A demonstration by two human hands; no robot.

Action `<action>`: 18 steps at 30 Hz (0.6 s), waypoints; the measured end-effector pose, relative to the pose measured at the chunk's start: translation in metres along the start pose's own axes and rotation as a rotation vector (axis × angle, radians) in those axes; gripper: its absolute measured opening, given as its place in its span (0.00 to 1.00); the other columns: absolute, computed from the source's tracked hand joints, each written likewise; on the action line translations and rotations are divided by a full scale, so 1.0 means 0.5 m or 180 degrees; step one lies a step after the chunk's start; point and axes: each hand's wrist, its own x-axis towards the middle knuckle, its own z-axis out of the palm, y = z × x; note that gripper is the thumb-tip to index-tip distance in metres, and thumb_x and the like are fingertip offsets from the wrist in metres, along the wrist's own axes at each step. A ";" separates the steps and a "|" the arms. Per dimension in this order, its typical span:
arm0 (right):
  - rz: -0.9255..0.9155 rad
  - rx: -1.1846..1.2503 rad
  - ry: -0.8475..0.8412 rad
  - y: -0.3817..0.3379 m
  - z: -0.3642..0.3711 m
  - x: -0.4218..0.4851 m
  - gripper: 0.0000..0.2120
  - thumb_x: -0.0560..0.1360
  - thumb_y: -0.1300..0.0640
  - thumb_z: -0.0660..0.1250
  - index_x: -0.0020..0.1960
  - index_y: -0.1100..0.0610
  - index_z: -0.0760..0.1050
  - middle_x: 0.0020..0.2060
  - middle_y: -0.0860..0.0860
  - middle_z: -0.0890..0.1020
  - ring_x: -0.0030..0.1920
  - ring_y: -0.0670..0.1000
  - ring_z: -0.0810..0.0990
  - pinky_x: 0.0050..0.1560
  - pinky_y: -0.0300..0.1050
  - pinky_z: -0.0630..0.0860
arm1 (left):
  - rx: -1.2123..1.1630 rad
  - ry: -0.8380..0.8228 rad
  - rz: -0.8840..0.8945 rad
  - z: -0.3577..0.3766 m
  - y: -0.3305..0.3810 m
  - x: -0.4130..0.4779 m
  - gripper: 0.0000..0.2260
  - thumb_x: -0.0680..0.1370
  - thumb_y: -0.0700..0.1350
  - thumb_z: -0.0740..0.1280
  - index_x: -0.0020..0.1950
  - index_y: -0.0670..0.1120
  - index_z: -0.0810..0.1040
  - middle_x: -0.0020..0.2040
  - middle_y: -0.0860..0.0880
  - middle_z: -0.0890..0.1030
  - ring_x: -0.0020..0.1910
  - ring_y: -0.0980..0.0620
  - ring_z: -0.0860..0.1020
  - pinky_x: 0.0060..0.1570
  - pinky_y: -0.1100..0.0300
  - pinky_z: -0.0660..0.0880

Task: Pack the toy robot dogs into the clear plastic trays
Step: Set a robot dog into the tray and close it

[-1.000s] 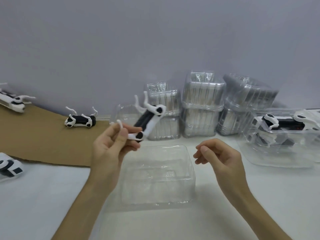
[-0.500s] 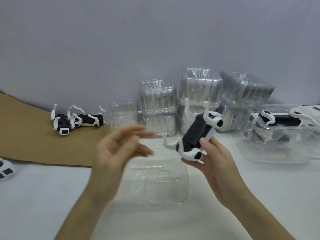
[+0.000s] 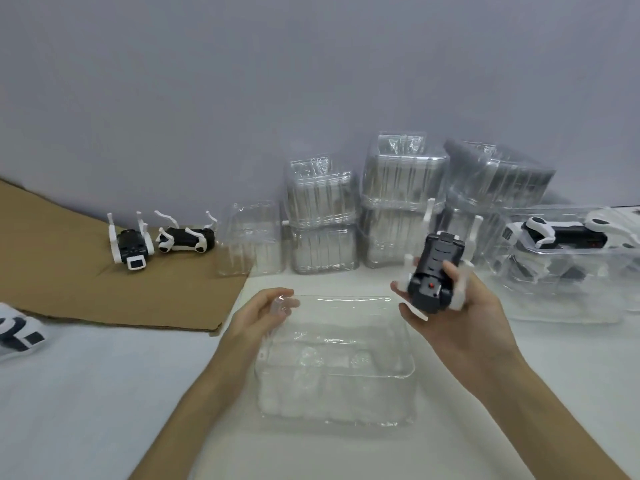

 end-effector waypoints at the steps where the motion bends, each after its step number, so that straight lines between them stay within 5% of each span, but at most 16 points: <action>1: -0.0042 -0.0057 -0.0003 -0.005 0.000 0.000 0.19 0.73 0.53 0.66 0.61 0.60 0.76 0.46 0.57 0.83 0.52 0.58 0.84 0.46 0.49 0.82 | 0.0030 0.0002 0.0029 0.006 0.000 -0.002 0.15 0.74 0.48 0.67 0.60 0.50 0.81 0.57 0.51 0.85 0.60 0.55 0.80 0.56 0.62 0.71; 5: -0.0760 -0.1675 -0.0239 -0.026 -0.002 -0.006 0.12 0.71 0.60 0.71 0.55 0.54 0.78 0.41 0.53 0.84 0.45 0.56 0.85 0.41 0.43 0.80 | 0.0116 -0.0002 0.0160 0.029 0.001 -0.008 0.15 0.73 0.50 0.66 0.60 0.51 0.80 0.55 0.52 0.85 0.59 0.56 0.80 0.57 0.60 0.70; 9: -0.1608 -0.2779 -0.0370 -0.021 0.004 -0.018 0.22 0.71 0.65 0.76 0.56 0.46 0.75 0.45 0.50 0.86 0.42 0.51 0.84 0.40 0.38 0.79 | 0.0252 -0.0048 0.0237 0.060 -0.002 -0.017 0.14 0.75 0.52 0.65 0.59 0.53 0.80 0.55 0.54 0.85 0.59 0.57 0.80 0.55 0.66 0.72; 14: -0.1705 -0.3685 -0.0732 0.007 0.005 -0.027 0.21 0.68 0.59 0.81 0.57 0.45 0.81 0.48 0.42 0.84 0.50 0.48 0.83 0.50 0.35 0.76 | 0.0322 -0.0006 0.0350 0.081 0.007 -0.025 0.07 0.79 0.51 0.64 0.51 0.56 0.81 0.46 0.60 0.82 0.49 0.61 0.79 0.49 0.70 0.71; 18: -0.1607 -0.4371 -0.0907 0.015 0.001 -0.027 0.22 0.68 0.57 0.81 0.58 0.40 0.82 0.48 0.37 0.82 0.51 0.46 0.80 0.52 0.40 0.75 | 0.0324 0.0092 0.0262 0.081 0.011 -0.025 0.07 0.84 0.46 0.63 0.58 0.50 0.81 0.55 0.56 0.83 0.59 0.57 0.79 0.59 0.63 0.73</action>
